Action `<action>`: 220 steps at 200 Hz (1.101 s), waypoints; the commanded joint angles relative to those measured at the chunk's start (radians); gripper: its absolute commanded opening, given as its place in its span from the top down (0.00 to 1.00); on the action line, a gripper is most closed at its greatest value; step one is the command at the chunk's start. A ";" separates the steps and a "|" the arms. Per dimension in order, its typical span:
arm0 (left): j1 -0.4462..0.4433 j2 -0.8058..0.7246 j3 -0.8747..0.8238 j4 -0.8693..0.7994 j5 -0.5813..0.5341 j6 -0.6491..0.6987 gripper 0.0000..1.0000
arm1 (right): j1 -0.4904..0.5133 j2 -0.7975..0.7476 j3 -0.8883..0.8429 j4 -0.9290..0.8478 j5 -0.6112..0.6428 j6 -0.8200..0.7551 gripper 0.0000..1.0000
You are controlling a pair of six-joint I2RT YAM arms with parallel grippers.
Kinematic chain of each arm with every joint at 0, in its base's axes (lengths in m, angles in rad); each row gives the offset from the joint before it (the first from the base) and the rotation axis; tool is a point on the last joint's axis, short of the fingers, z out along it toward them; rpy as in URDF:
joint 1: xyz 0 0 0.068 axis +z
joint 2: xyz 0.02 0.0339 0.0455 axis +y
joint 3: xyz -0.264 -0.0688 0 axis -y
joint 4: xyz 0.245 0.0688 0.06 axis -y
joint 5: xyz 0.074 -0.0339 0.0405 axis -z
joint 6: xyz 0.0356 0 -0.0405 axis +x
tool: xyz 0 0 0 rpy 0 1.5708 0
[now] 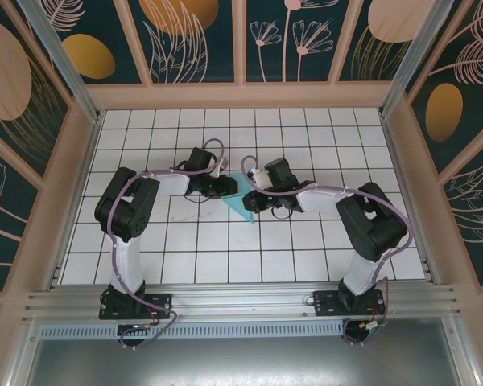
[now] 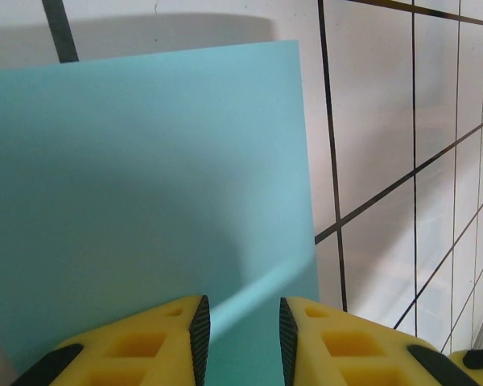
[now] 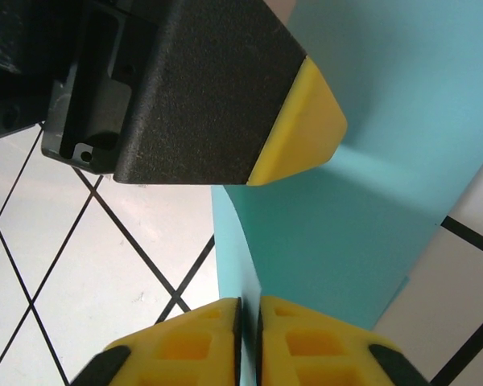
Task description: Fold a paper plane with a square sheet of paper (fold left side to right side)
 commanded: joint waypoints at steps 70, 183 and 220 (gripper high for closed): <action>-0.005 0.039 0.170 -0.093 -0.007 0.056 0.66 | -0.006 -0.018 -0.011 0.006 -0.039 -0.011 1.00; -0.004 0.173 0.224 -0.127 -0.014 0.087 0.69 | -0.008 0.002 0.002 -0.005 -0.015 -0.003 1.00; -0.005 0.174 0.203 -0.122 -0.025 0.090 0.70 | -0.016 0.034 0.036 -0.035 0.021 0.005 1.00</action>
